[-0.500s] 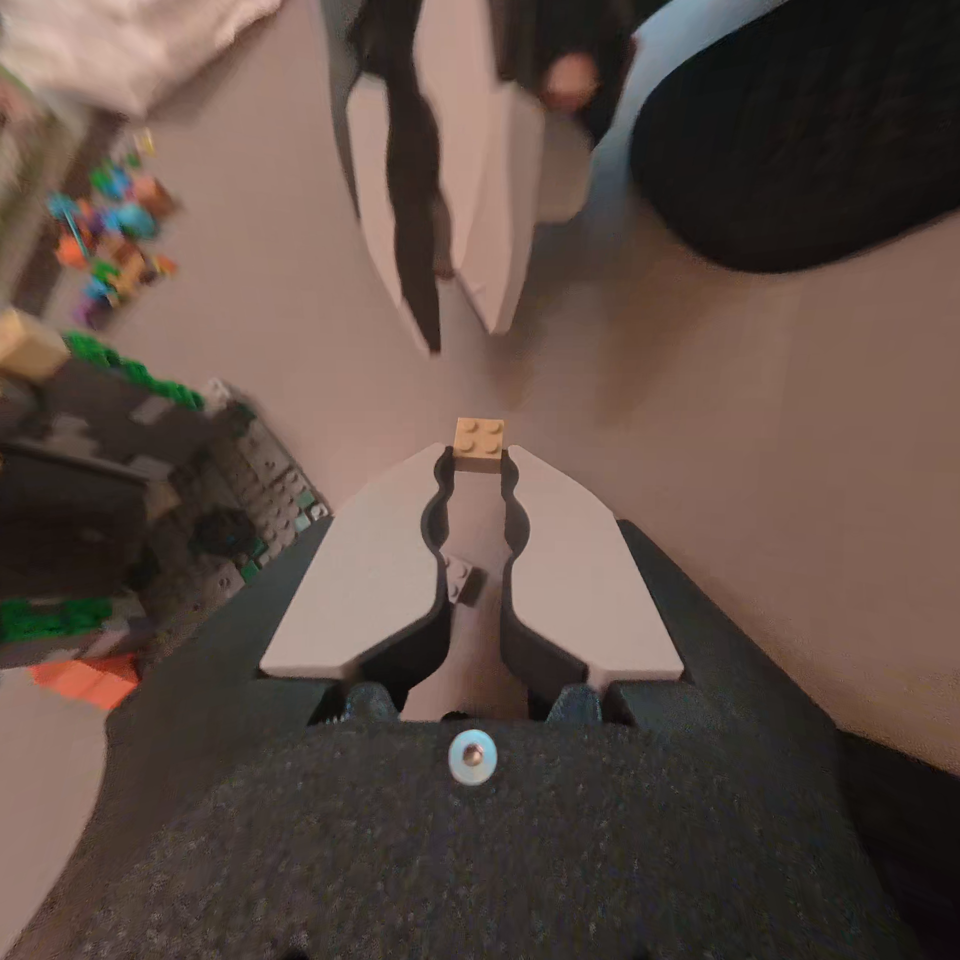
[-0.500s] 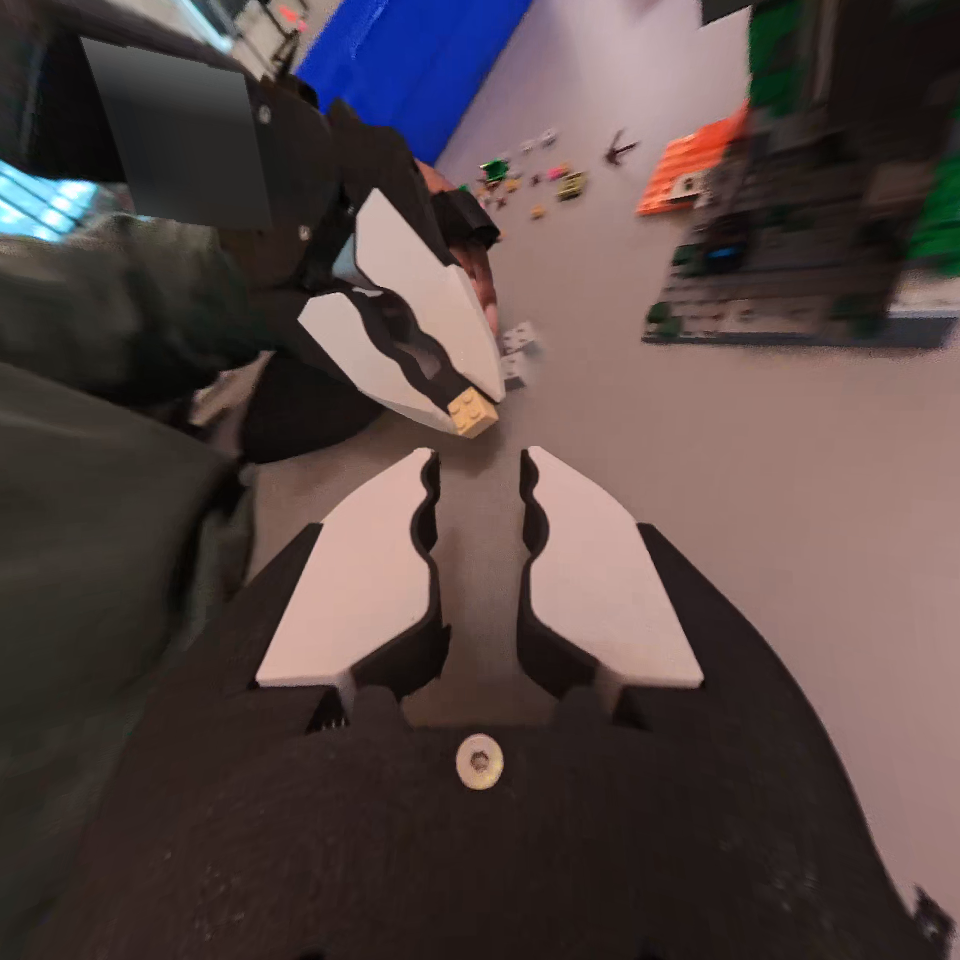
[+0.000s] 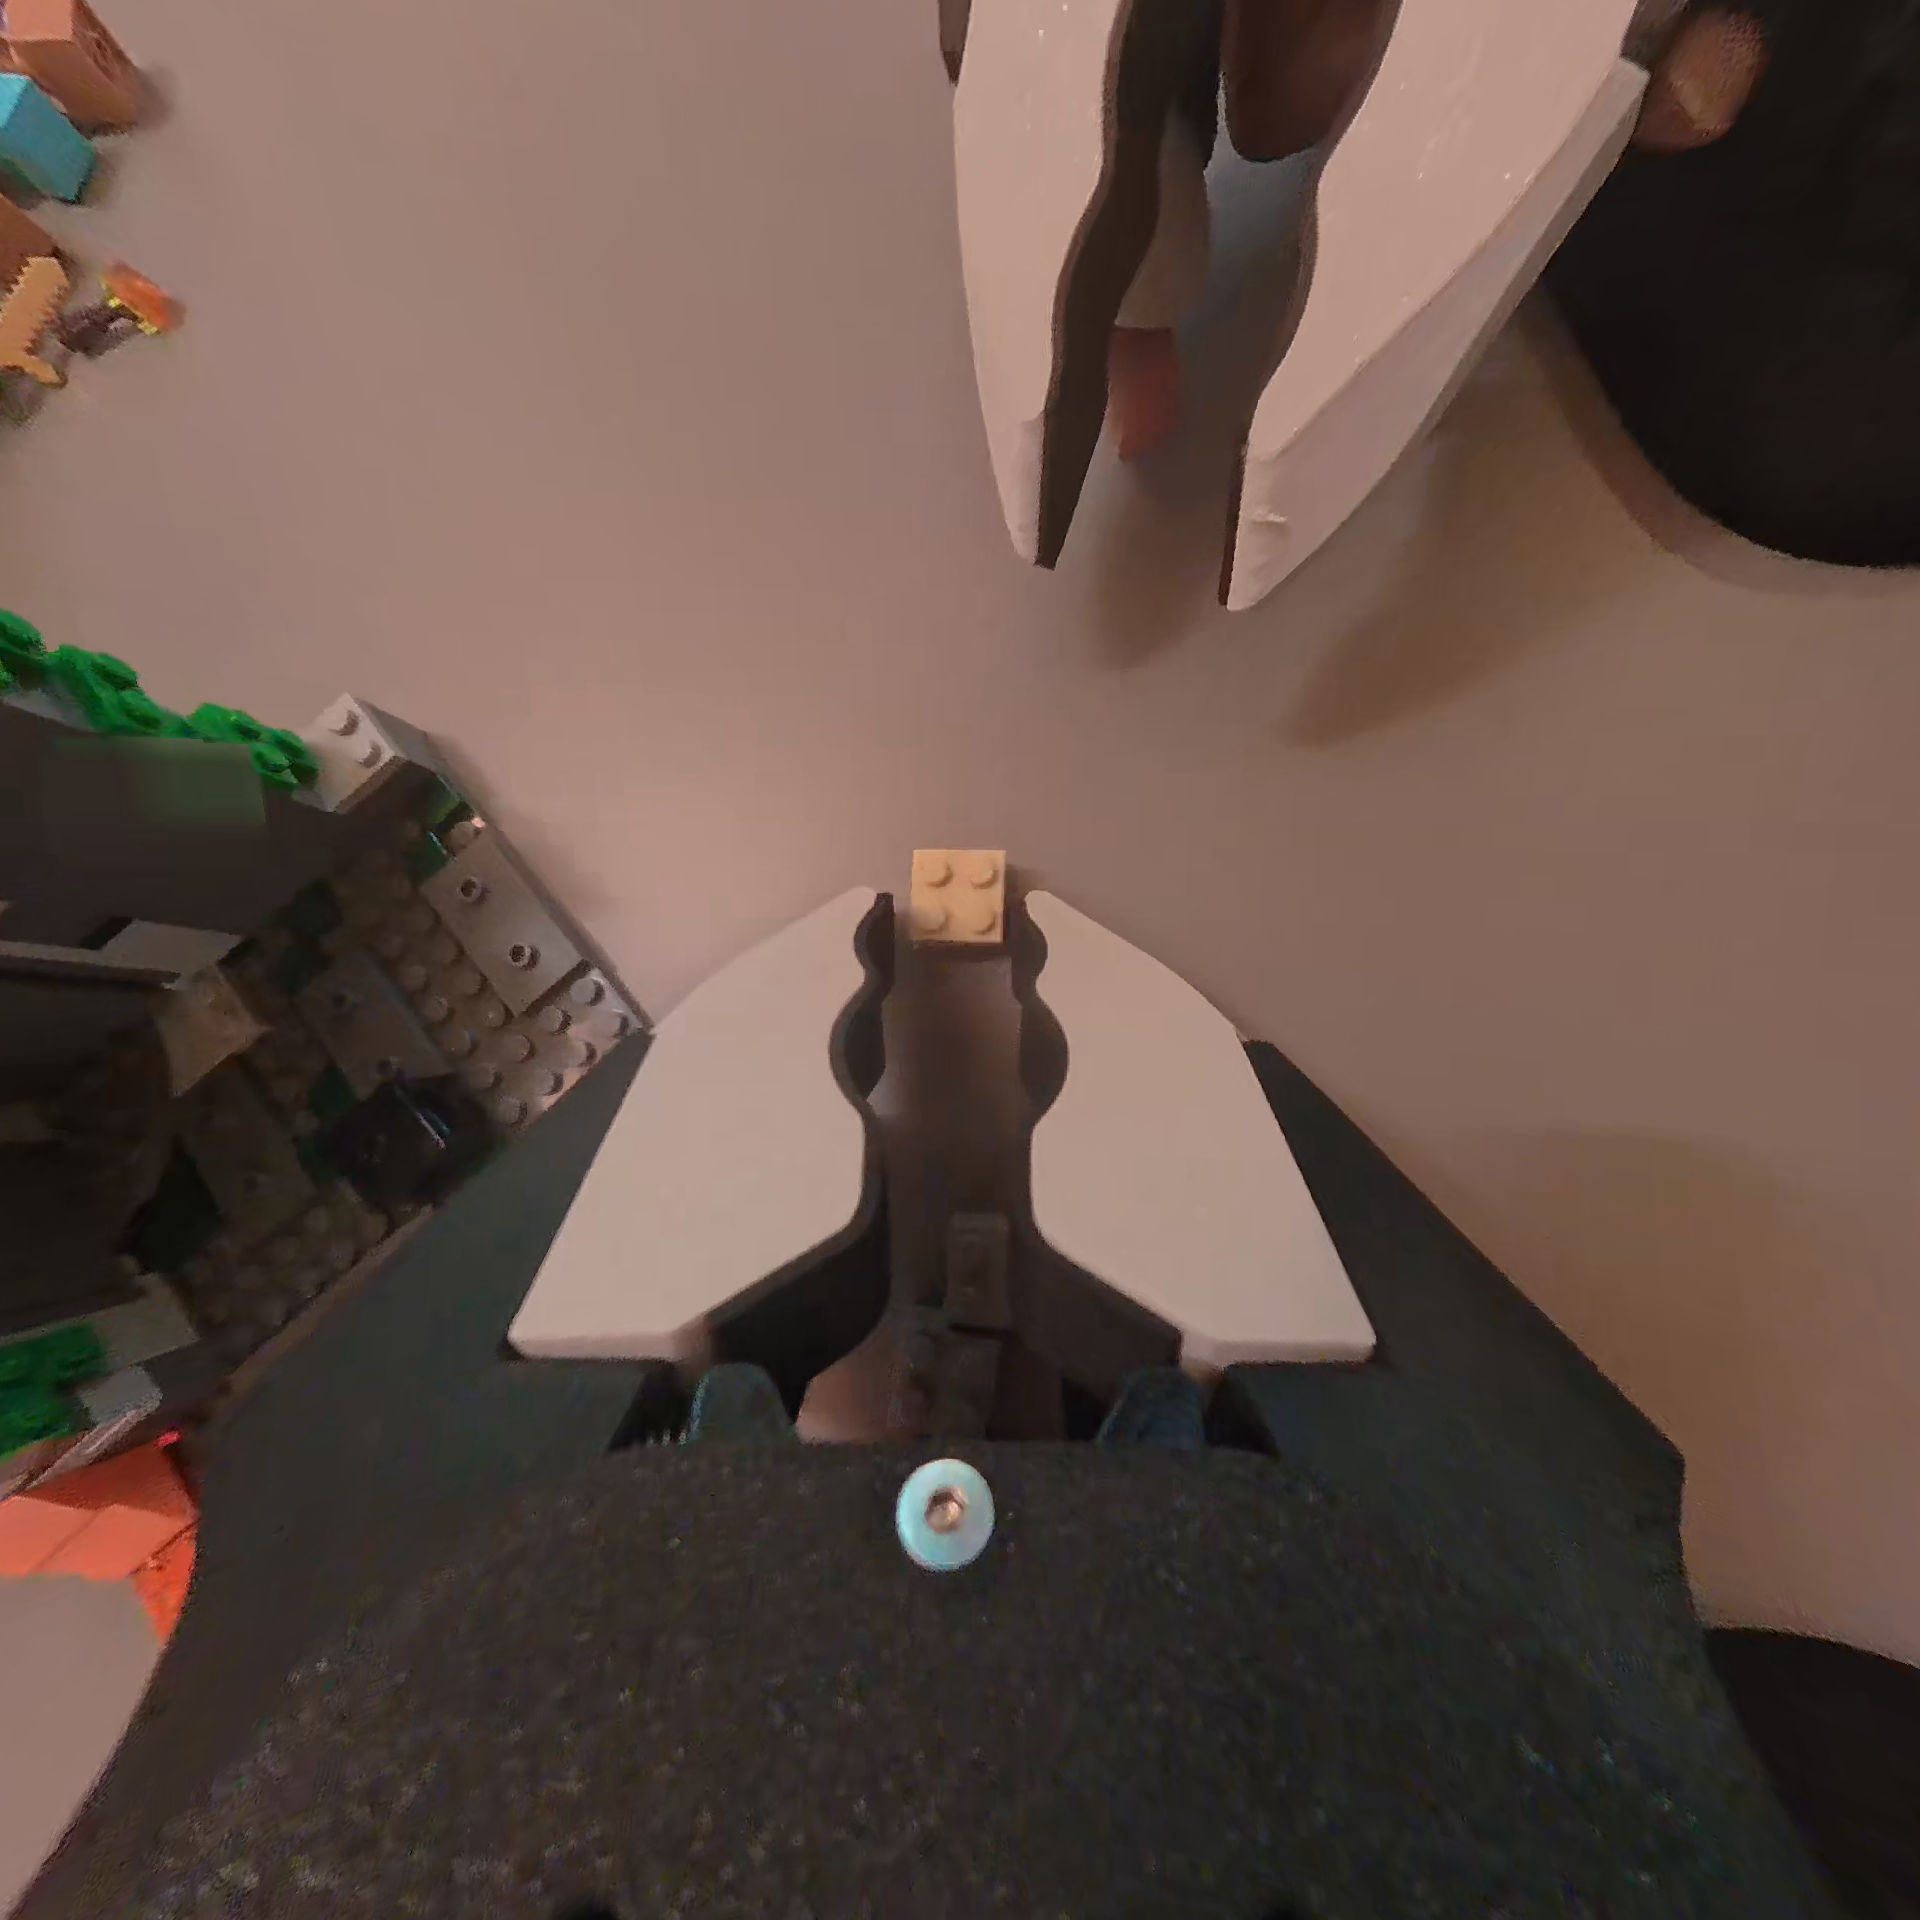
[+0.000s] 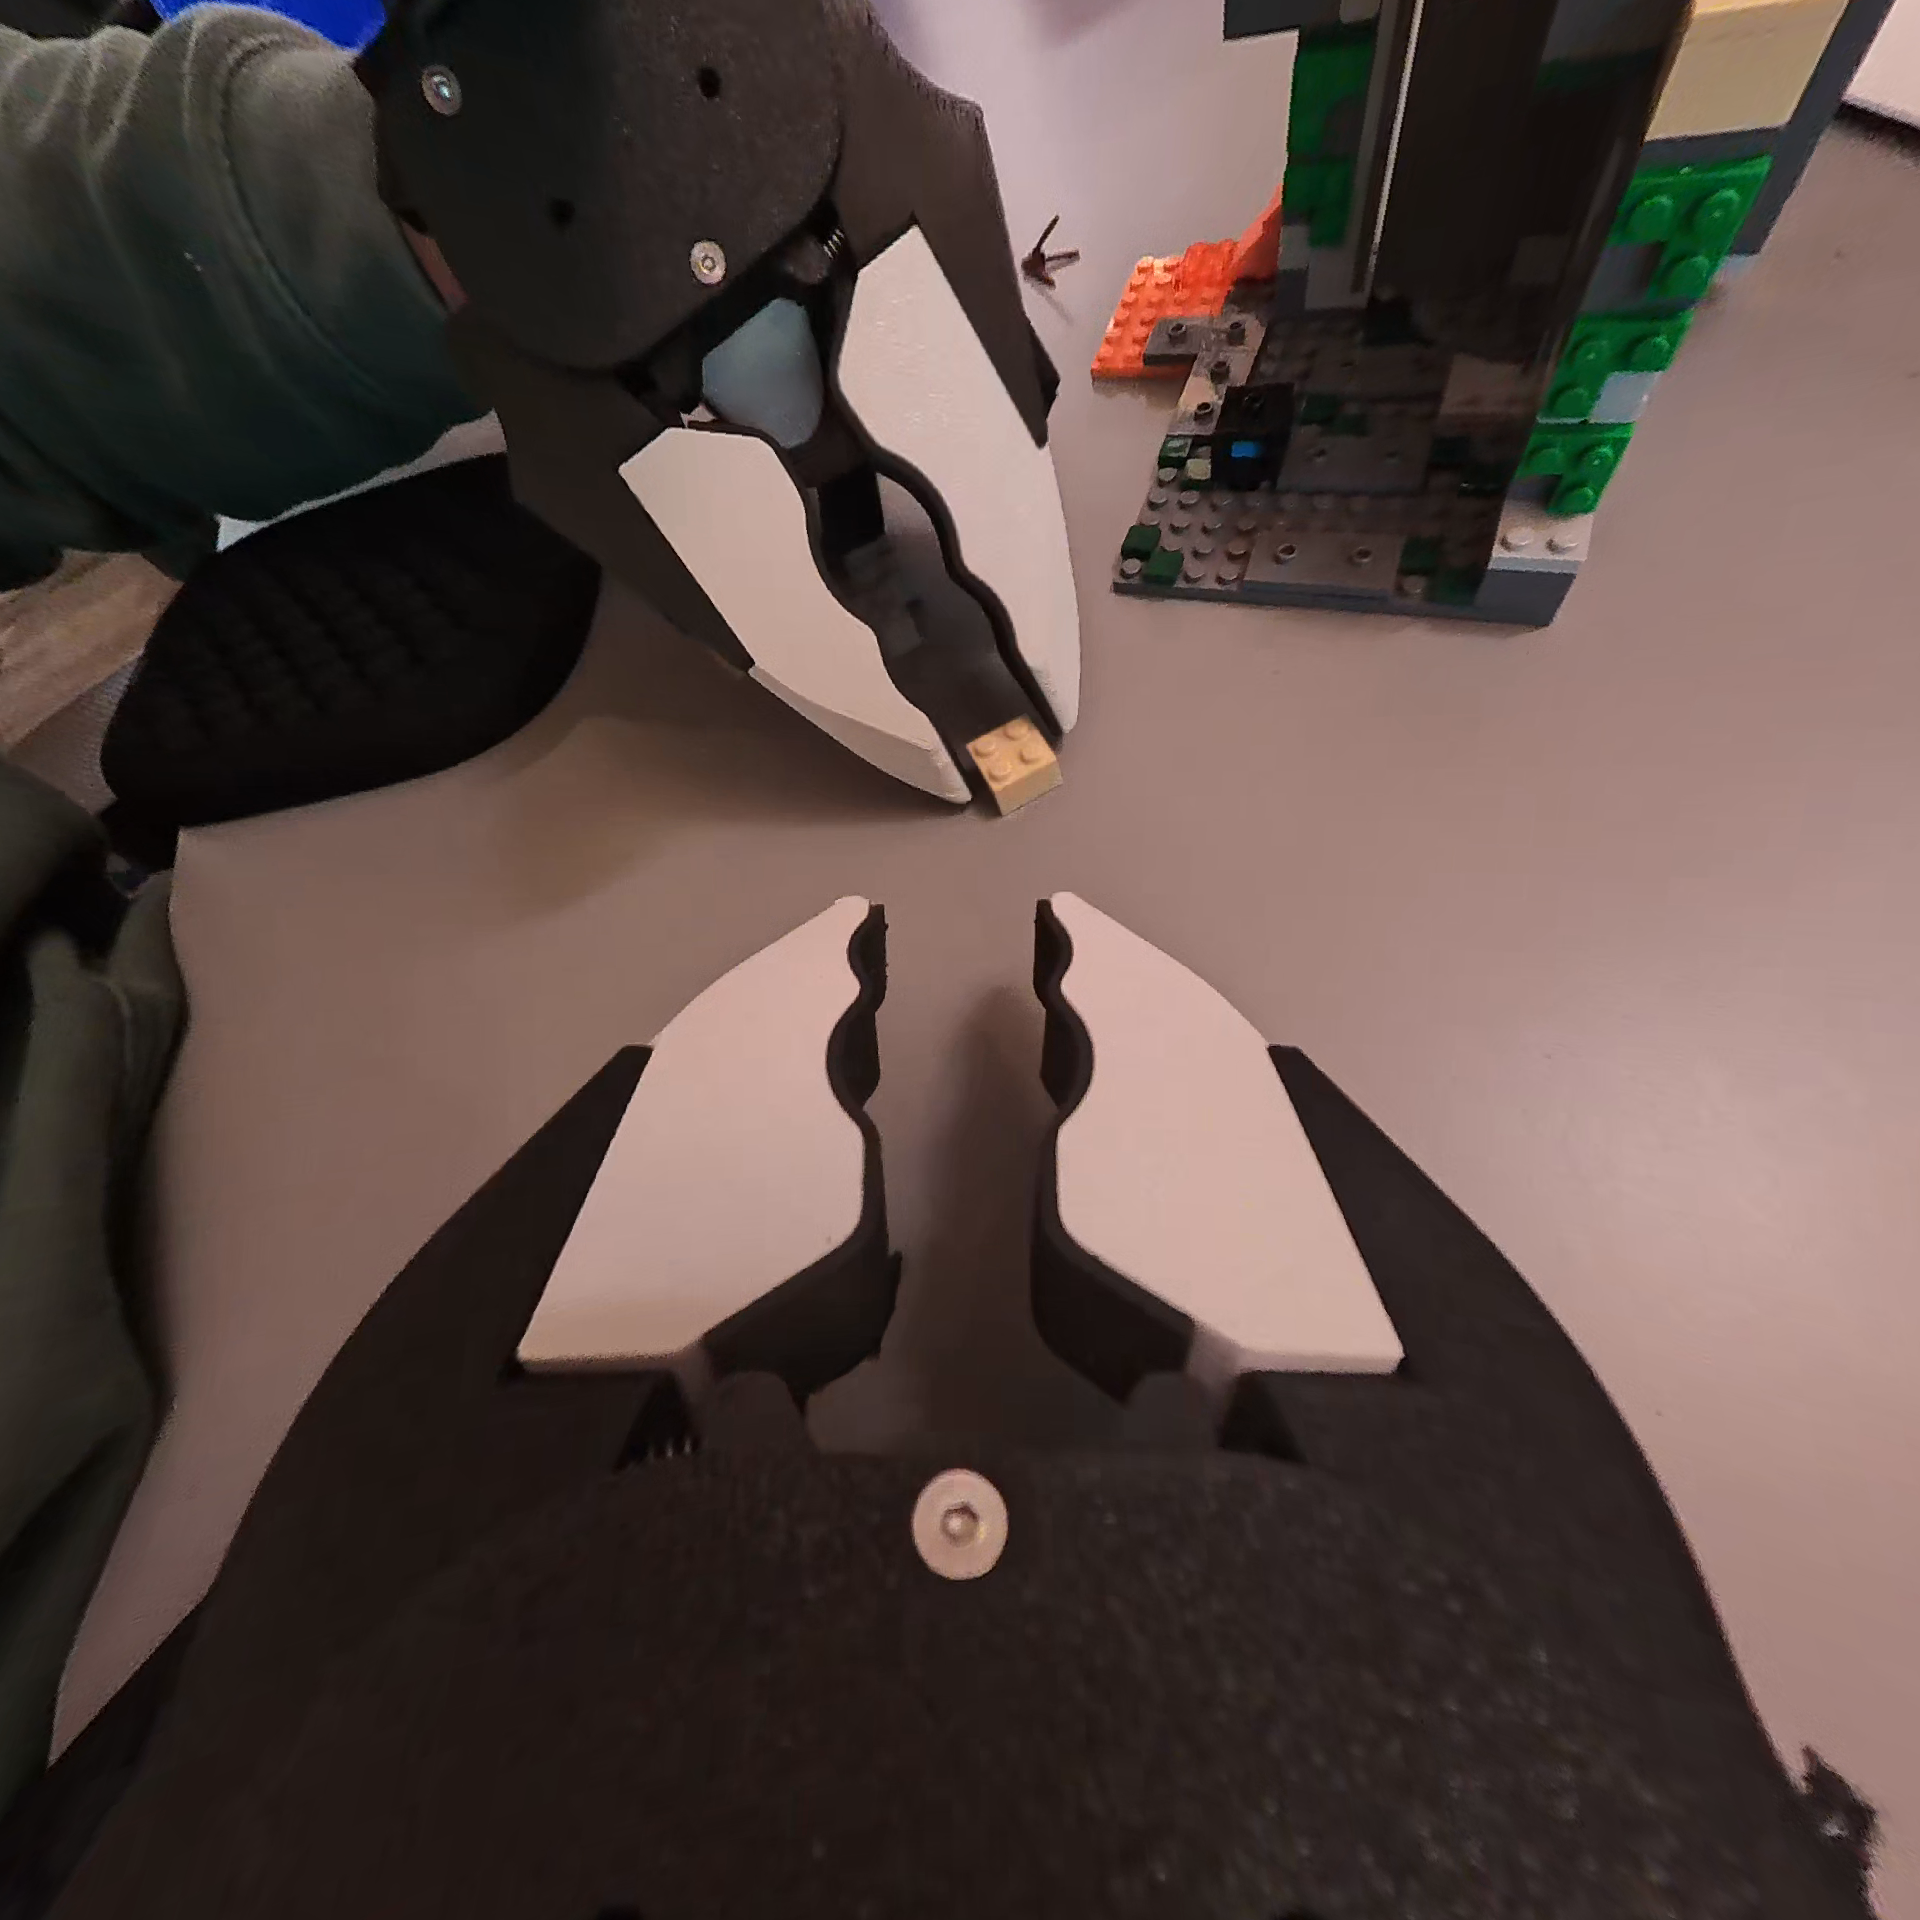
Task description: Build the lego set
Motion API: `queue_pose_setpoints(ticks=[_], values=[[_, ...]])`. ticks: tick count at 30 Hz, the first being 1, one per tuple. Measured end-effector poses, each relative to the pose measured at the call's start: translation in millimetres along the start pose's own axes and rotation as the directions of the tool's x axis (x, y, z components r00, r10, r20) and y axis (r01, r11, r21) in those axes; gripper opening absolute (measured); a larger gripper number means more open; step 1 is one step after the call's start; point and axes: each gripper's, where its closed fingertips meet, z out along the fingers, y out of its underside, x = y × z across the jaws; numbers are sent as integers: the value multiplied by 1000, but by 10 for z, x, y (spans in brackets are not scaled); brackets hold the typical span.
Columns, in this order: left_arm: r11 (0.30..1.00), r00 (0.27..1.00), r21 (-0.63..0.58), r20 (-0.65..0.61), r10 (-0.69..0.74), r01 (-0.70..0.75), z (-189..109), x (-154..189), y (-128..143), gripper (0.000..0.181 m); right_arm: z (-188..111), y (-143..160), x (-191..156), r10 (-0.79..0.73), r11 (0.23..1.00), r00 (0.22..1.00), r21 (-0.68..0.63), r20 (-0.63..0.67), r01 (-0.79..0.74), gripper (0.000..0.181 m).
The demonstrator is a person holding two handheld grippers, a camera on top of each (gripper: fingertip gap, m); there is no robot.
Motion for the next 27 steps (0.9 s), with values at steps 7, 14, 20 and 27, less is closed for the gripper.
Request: queue_pose_setpoints(ticks=[7, 14, 20, 27], values=[[998, 999, 61, 43, -28, 26, -162, -4, -94, 25, -61, -296, -17, 1, 992, 999, 124, -47, 5, 25], [918, 957, 387, 221, -189, 92, -923, -53, -344, 0, -188, -773, 30, 66, 944, 980, 330, -190, 1, 25], [840, 818, 530, 429, -384, 116, -1920, -143, 17, 0, -134, -987, 74, 116, 907, 955, 422, -273, 11, 24], [815, 476, 523, 666, -574, 250, -3445, -325, 1316, 0, -121, -903, 151, 119, 901, 945, 432, -305, 26, 0]])
